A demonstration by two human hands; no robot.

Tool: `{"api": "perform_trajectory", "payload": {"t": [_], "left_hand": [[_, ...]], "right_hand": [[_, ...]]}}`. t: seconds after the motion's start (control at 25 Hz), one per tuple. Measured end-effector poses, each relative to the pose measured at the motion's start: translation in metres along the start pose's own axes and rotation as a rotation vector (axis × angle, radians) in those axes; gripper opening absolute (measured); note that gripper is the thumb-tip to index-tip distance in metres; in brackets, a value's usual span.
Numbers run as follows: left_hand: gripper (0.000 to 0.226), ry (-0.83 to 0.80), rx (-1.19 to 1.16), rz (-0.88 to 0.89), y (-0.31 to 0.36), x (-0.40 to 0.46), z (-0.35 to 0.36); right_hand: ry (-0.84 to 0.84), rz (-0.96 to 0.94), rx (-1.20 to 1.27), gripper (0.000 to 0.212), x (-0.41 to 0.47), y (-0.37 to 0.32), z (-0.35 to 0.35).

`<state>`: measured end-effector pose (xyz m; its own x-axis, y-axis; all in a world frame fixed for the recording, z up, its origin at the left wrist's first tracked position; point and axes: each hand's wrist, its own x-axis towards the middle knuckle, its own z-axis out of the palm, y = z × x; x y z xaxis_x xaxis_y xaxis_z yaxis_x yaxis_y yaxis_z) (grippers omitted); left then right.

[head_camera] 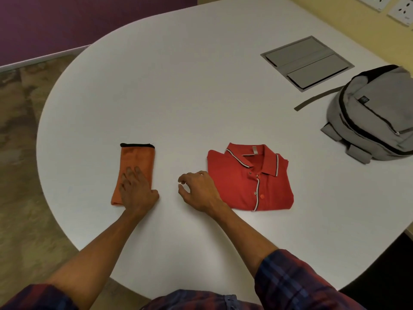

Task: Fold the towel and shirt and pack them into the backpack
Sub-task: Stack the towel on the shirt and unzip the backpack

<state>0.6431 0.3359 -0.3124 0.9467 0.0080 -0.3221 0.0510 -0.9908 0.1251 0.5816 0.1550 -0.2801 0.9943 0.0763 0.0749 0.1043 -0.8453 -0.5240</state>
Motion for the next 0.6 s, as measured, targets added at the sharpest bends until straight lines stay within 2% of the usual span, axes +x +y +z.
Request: {"api": "perform_trajectory", "payload": {"t": [0.2, 0.32, 0.44, 0.52, 0.6], "left_hand": [[0.082, -0.034, 0.004, 0.046, -0.004, 0.009, -0.009], [0.052, 0.036, -0.075, 0.087, 0.0, 0.01, -0.028], [0.013, 0.13, -0.186, 0.145, 0.015, -0.001, -0.053], [0.017, 0.131, -0.226, 0.233, 0.029, -0.009, -0.067], [0.03, 0.101, -0.262, 0.368, 0.044, -0.017, -0.076]], "right_hand": [[-0.088, 0.03, -0.017, 0.029, 0.011, -0.011, 0.0], [-0.126, 0.059, -0.02, 0.035, 0.023, -0.014, -0.008], [-0.135, 0.038, -0.093, 0.056, 0.038, -0.013, -0.018], [-0.09, -0.006, -0.164, 0.072, 0.046, -0.009, -0.026], [-0.085, -0.048, -0.227, 0.07, 0.052, -0.002, -0.042]]}}
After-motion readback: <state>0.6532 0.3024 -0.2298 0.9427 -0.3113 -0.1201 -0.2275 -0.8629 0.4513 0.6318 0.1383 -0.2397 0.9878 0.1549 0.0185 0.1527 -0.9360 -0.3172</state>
